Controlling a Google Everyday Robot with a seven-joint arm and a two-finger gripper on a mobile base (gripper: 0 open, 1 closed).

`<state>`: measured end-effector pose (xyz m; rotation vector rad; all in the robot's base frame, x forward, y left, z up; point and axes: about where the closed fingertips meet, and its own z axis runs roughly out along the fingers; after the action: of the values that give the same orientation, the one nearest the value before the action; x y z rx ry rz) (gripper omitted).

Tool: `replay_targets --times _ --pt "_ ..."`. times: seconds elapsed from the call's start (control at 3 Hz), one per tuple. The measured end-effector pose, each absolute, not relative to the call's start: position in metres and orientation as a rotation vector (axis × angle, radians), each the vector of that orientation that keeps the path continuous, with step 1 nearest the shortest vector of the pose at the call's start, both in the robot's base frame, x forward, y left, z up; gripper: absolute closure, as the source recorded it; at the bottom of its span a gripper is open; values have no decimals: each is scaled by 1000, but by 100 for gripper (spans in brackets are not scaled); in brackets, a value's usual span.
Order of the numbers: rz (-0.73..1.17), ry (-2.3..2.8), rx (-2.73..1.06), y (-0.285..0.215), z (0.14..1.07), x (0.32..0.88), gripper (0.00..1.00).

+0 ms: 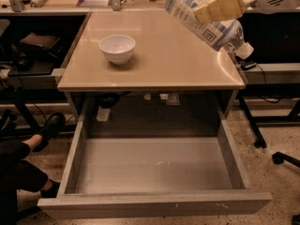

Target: Place blue plastic bottle into top drawer

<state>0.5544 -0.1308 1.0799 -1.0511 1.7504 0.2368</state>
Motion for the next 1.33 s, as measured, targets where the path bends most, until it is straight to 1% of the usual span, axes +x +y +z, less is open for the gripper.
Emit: replay_targets --times 0.33,0.67,1.0,1.33 --pt "235 1754 -1059 -129 1077 555 100" --pt "244 1804 -1100 -118 1038 545 100" --pt "268 1935 -1199 -115 947 529 100" --pt "268 1936 -1199 -115 947 529 100"
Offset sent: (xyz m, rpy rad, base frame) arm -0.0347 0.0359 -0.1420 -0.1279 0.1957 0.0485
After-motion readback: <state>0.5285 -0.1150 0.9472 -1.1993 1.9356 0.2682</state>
